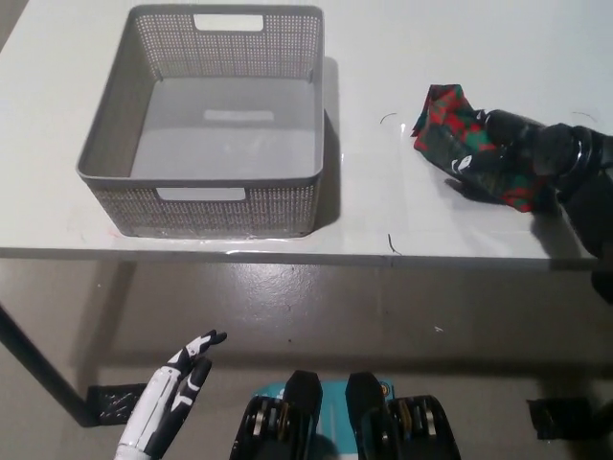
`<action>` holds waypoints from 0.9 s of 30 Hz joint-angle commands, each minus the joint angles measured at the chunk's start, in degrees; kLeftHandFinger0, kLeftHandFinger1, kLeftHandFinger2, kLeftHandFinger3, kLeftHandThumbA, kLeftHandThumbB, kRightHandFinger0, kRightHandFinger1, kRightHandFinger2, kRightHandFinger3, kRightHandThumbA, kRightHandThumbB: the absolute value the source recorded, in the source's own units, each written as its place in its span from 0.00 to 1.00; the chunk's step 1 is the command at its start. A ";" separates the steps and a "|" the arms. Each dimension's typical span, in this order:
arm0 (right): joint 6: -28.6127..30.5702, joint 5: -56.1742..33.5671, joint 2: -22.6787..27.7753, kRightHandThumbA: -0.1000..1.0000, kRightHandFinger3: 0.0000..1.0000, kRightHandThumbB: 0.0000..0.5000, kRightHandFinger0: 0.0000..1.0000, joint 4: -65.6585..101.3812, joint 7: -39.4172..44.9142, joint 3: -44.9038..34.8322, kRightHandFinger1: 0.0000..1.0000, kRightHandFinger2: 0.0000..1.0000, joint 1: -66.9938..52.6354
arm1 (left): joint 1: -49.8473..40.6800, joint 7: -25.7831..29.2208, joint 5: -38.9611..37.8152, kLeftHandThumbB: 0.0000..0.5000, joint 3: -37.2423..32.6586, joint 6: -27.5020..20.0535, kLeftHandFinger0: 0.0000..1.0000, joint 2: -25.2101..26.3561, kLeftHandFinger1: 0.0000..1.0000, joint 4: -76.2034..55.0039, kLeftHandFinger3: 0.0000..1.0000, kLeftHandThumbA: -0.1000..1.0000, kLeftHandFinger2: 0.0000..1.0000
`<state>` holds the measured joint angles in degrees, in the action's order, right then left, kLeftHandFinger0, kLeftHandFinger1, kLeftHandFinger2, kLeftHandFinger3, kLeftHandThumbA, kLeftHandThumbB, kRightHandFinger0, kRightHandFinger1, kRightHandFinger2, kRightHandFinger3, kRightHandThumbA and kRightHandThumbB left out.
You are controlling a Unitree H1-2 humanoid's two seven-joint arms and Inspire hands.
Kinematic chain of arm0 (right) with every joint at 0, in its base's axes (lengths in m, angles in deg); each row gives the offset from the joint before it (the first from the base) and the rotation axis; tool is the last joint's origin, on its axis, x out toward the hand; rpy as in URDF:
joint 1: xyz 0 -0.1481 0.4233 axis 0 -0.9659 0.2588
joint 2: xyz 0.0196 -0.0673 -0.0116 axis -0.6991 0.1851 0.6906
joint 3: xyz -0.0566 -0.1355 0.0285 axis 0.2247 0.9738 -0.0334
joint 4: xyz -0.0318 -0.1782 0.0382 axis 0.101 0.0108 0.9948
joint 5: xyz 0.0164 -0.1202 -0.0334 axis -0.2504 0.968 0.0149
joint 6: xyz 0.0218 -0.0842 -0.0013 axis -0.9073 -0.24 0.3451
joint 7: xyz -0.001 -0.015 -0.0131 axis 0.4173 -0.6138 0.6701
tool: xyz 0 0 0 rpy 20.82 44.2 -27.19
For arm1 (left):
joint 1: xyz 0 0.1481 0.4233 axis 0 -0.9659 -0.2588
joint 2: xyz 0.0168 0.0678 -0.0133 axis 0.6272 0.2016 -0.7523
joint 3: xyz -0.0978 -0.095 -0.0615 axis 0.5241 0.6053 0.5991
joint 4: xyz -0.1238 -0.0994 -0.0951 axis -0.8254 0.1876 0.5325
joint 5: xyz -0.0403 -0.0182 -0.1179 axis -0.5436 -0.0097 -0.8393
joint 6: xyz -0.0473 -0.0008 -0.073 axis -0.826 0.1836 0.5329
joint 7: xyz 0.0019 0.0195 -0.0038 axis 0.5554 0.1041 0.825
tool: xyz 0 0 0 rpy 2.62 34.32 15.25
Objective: Use the right hand to pick up a bag of coffee beans on the right hand side and place it into a container on the left hand side
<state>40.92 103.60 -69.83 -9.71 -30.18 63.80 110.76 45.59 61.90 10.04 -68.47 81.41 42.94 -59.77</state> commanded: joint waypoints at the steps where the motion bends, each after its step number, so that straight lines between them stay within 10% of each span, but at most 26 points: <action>1: 3.01 -0.37 -3.78 0.81 1.00 1.00 1.00 -4.00 0.33 0.66 1.00 1.00 -5.26 | 0.83 -0.99 -0.89 0.59 0.33 -1.51 1.00 0.82 1.00 -0.84 1.00 1.00 1.00; 3: 3.23 -0.16 -3.91 0.75 1.00 1.00 1.00 -4.37 -1.44 0.67 1.00 1.00 -5.27 | 1.14 -1.04 -0.72 0.61 0.32 -1.36 1.00 0.82 1.00 -0.75 1.00 1.00 1.00; 5: 3.49 -1.56 -4.53 0.37 1.00 0.86 1.00 -4.10 -11.45 -1.92 1.00 1.00 -5.90 | 1.42 -1.16 -0.82 0.61 0.43 -1.57 1.00 0.99 1.00 -0.56 1.00 1.00 1.00; 6: 5.46 -1.00 -4.51 0.21 1.00 0.58 0.88 -4.16 -17.06 -2.05 0.91 0.95 -6.48 | 1.45 -1.27 -0.81 0.62 0.47 -1.38 1.00 1.11 1.00 -0.71 1.00 1.00 1.00; 7: 6.37 -0.67 -4.52 0.13 0.88 0.64 0.63 -4.27 -19.61 -2.25 0.74 0.84 -6.70 | 1.55 -1.38 -0.83 0.62 0.52 -1.26 1.00 1.20 1.00 -0.78 1.00 1.00 1.00; 8: 8.06 0.39 -4.33 0.00 0.34 0.35 0.09 -4.23 -27.08 -2.09 0.22 0.34 -7.14 | 2.04 -1.33 -0.36 0.62 0.44 -1.03 1.00 1.23 1.00 -0.69 1.00 1.00 1.00; 9: 9.81 0.22 -4.18 0.00 0.37 0.37 0.03 -4.13 -29.87 -2.52 0.22 0.41 -7.43 | 2.24 -1.30 -0.15 0.63 0.43 -1.08 1.00 1.28 1.00 -0.60 1.00 1.00 1.00; 11: 11.42 -0.43 -4.00 0.00 0.63 0.29 0.14 -4.18 -31.12 -3.18 0.48 0.79 -7.52 | 2.14 -1.34 -0.27 0.64 0.53 -0.90 1.00 1.28 1.00 -0.73 1.00 1.00 1.00; 13: 12.59 -0.58 -3.74 0.00 0.85 0.30 0.18 -4.14 -32.16 -3.45 0.59 0.98 -7.31 | 2.40 -1.41 -0.36 0.63 0.53 -1.04 1.00 1.29 1.00 -0.40 1.00 1.00 1.00; 24: 15.40 -1.36 -3.51 0.00 0.53 0.26 0.04 -5.08 -37.71 -5.50 0.43 0.73 -5.25 | 2.54 -1.45 -0.02 0.57 0.66 -0.32 1.00 1.02 1.00 -0.59 1.00 1.00 1.00; 27: 16.67 -1.57 -2.93 0.00 0.74 0.28 0.00 -4.47 -39.51 -6.41 0.43 0.83 -4.04 | 2.48 -1.50 0.11 0.53 0.72 -0.18 1.00 1.04 1.00 -0.84 1.00 1.00 1.00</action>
<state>54.47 103.61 -72.07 -13.51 -65.14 58.58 105.91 47.51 60.72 9.89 -68.29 81.48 43.00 -59.31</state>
